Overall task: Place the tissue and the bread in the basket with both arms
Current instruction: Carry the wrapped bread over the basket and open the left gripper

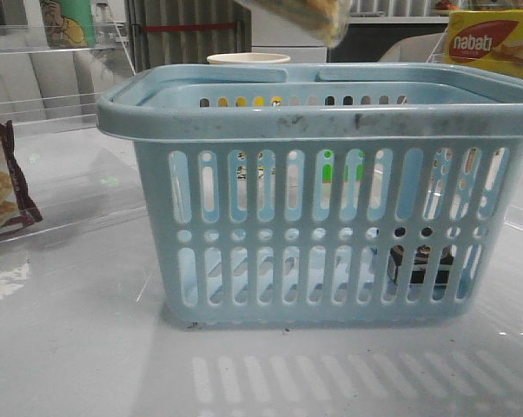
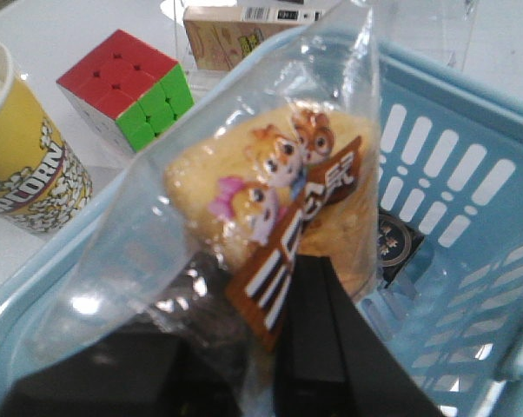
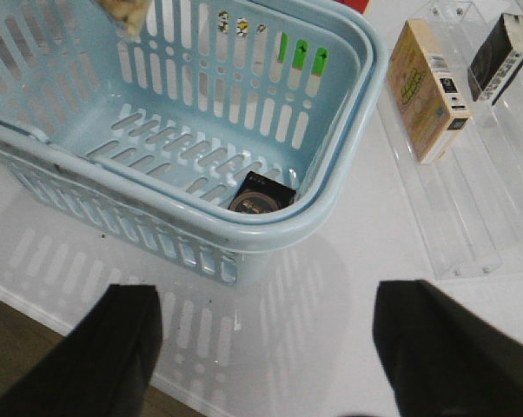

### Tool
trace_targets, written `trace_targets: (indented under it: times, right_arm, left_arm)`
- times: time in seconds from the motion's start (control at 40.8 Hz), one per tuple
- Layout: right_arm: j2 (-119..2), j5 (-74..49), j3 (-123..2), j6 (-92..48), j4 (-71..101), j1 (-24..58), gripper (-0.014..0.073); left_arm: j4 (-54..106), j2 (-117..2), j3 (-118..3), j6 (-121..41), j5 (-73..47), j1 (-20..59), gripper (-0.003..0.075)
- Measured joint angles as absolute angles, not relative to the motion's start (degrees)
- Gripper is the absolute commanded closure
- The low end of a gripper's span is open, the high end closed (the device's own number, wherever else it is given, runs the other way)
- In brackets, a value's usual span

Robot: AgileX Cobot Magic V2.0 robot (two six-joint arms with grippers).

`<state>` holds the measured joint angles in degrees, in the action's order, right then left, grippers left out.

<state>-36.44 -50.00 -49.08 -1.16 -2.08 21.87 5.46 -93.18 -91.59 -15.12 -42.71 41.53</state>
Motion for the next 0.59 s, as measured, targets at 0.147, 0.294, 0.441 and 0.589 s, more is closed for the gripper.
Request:
trace_targets:
  times: [0.147, 0.294, 0.441, 0.589]
  right_arm:
    - [-36.44, -50.0, -49.08, -1.16, -2.08, 21.87, -0.001]
    - [-36.44, -50.0, -49.08, -1.16, -2.08, 21.87, -0.001]
    - [-36.44, -50.0, -49.08, -1.16, -2.08, 21.87, -0.001]
    - [-36.44, -50.0, -49.08, -1.16, -2.08, 21.87, -0.001]
  left_arm:
    - [4.73, -97.8, -91.59, -15.02, -41.29, 41.63, 0.0588]
    - [4.73, -100.84, -91.59, -13.53, -40.67, 41.42, 0.0356]
    - [4.69, -101.45, -91.59, -11.73, -39.89, 41.32, 0.023]
    - [4.69, -101.45, -91.59, -11.37, -38.86, 41.32, 0.0232]
